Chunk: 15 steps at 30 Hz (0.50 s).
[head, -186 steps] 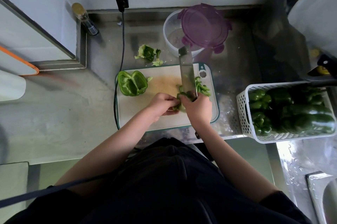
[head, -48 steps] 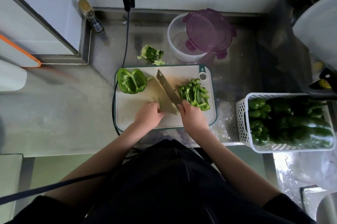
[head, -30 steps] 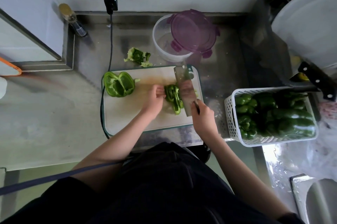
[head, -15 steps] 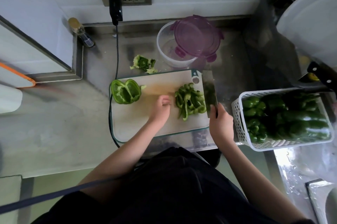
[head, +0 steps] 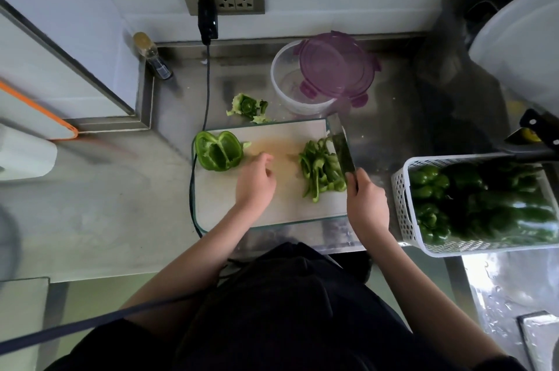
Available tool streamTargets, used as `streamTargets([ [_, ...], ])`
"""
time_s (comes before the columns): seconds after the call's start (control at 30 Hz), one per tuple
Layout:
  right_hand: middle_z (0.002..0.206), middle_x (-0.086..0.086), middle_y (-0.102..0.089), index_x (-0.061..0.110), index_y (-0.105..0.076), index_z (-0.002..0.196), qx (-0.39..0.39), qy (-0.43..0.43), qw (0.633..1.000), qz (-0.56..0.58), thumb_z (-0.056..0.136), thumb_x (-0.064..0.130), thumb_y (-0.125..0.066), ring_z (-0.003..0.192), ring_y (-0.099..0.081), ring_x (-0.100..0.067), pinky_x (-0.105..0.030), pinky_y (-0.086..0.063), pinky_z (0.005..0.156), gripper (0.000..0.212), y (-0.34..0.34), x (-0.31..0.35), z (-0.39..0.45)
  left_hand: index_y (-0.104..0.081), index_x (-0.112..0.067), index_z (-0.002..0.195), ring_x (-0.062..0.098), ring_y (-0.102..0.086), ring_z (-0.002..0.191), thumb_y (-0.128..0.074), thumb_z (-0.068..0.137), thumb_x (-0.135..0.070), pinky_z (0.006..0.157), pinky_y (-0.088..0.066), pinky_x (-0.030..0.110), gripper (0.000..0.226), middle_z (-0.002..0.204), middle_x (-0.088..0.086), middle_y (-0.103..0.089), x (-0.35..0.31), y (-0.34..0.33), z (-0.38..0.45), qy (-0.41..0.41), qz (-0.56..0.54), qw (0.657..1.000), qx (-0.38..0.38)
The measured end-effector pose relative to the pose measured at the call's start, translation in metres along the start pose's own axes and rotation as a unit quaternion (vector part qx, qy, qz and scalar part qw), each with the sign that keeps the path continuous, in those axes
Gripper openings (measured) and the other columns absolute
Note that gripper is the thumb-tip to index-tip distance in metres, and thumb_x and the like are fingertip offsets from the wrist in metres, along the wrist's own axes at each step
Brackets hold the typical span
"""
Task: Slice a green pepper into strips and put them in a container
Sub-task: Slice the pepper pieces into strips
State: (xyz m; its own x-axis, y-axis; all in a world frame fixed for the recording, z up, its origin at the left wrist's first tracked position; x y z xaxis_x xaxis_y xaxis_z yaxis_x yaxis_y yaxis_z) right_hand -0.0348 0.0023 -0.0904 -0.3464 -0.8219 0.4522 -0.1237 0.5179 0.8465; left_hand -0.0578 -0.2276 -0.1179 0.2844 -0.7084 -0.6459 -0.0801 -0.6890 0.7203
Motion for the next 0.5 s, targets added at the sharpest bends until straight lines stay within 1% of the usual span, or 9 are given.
streamTargets([
  [0.07, 0.072, -0.013, -0.061, 0.015, -0.046, 0.09, 0.004, 0.031, 0.999, 0.002, 0.101, 0.035, -0.034, 0.062, -0.057, -0.035, -0.044, -0.052, 0.059, 0.026, -0.003, 0.014, -0.001, -0.06, -0.009, 0.111, 0.031, -0.056, 0.103, -0.06, 0.08, -0.001, 0.083, -0.048, 0.041, 0.033, 0.111, 0.01, -0.063, 0.008, 0.03, 0.0, -0.034, 0.155, 0.982, -0.099],
  [0.1, 0.072, -0.014, -0.061, 0.014, -0.048, 0.093, 0.01, 0.049, 0.999, -0.003, 0.101, 0.035, -0.035, 0.063, -0.058, -0.036, -0.045, -0.053, 0.06, 0.026, -0.006, 0.022, -0.001, -0.06, -0.009, 0.107, 0.034, -0.054, 0.1, -0.065, 0.075, -0.004, 0.08, -0.045, 0.042, 0.033, 0.107, 0.012, -0.062, 0.014, 0.043, 0.0, -0.026, 0.222, 0.965, -0.136],
  [0.13, 0.071, -0.013, -0.061, 0.013, -0.05, 0.096, 0.014, 0.063, 0.998, -0.007, 0.101, 0.034, -0.035, 0.063, -0.058, -0.036, -0.046, -0.053, 0.059, 0.026, -0.009, 0.03, -0.003, -0.059, -0.009, 0.105, 0.034, -0.052, 0.099, -0.069, 0.071, -0.009, 0.079, -0.041, 0.041, 0.035, 0.104, 0.012, -0.061, 0.021, 0.053, 0.001, -0.01, 0.271, 0.95, -0.154],
  [0.17, 0.069, -0.012, -0.061, 0.012, -0.051, 0.097, 0.015, 0.074, 0.997, -0.007, 0.101, 0.034, -0.035, 0.062, -0.057, -0.036, -0.045, -0.052, 0.058, 0.027, -0.012, 0.037, -0.004, -0.058, -0.009, 0.105, 0.034, -0.05, 0.099, -0.071, 0.071, -0.015, 0.08, -0.039, 0.041, 0.037, 0.105, 0.013, -0.06, 0.028, 0.06, 0.003, 0.009, 0.306, 0.941, -0.142],
  [0.23, 0.067, -0.01, -0.059, 0.011, -0.051, 0.095, 0.01, 0.085, 0.996, 0.002, 0.101, 0.035, -0.035, 0.059, -0.056, -0.033, -0.044, -0.052, 0.056, 0.029, -0.016, 0.048, -0.006, -0.054, -0.011, 0.11, 0.032, -0.047, 0.105, -0.067, 0.078, -0.026, 0.084, -0.035, 0.039, 0.038, 0.11, 0.01, -0.059, 0.039, 0.062, 0.008, 0.018, 0.358, 0.93, -0.084],
  [0.33, 0.065, -0.008, -0.057, 0.01, -0.05, 0.091, 0.011, 0.09, 0.996, 0.012, 0.101, 0.034, -0.035, 0.058, -0.054, -0.032, -0.042, -0.049, 0.052, 0.029, -0.018, 0.057, -0.011, -0.051, -0.017, 0.118, 0.028, -0.046, 0.111, -0.061, 0.084, -0.031, 0.091, -0.03, 0.038, 0.038, 0.111, 0.004, -0.063, 0.043, 0.06, 0.014, -0.03, 0.405, 0.913, -0.028],
  [0.4, 0.061, -0.005, -0.053, 0.01, -0.049, 0.088, 0.013, 0.091, 0.996, 0.013, 0.101, 0.033, -0.036, 0.057, -0.052, -0.03, -0.037, -0.044, 0.05, 0.029, -0.018, 0.061, -0.013, -0.054, -0.018, 0.118, 0.027, -0.049, 0.108, -0.064, 0.083, -0.025, 0.094, -0.03, 0.039, 0.037, 0.101, 0.004, -0.067, 0.042, 0.061, 0.014, -0.051, 0.414, 0.909, -0.024],
  [0.43, 0.059, -0.003, -0.051, 0.011, -0.047, 0.086, 0.013, 0.09, 0.996, 0.012, 0.101, 0.033, -0.036, 0.055, -0.051, -0.029, -0.035, -0.04, 0.048, 0.029, -0.018, 0.063, -0.014, -0.058, -0.017, 0.113, 0.027, -0.052, 0.104, -0.067, 0.079, -0.02, 0.096, -0.032, 0.041, 0.035, 0.093, 0.005, -0.069, 0.041, 0.062, 0.013, -0.061, 0.417, 0.906, -0.029],
  [0.5, 0.055, 0.001, -0.047, 0.012, -0.046, 0.085, 0.005, 0.088, 0.996, 0.013, 0.101, 0.032, -0.036, 0.051, -0.047, -0.026, -0.031, -0.035, 0.046, 0.028, -0.018, 0.066, -0.018, -0.067, -0.015, 0.095, 0.027, -0.058, 0.09, -0.072, 0.069, -0.009, 0.096, -0.033, 0.043, 0.027, 0.075, 0.005, -0.068, 0.038, 0.066, 0.009, -0.082, 0.425, 0.9, -0.043],
])
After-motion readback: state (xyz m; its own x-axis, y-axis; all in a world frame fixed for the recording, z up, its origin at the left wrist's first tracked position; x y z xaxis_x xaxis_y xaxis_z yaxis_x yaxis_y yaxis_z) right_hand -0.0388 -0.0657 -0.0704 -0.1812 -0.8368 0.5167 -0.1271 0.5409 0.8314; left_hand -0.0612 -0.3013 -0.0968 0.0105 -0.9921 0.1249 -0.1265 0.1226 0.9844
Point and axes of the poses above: each hand's wrist, its own z-axis towards the middle knuckle, its own y-axis out of the back of the hand, x = y × z, the point moved 7 cm from there along z, towards the middle knuckle
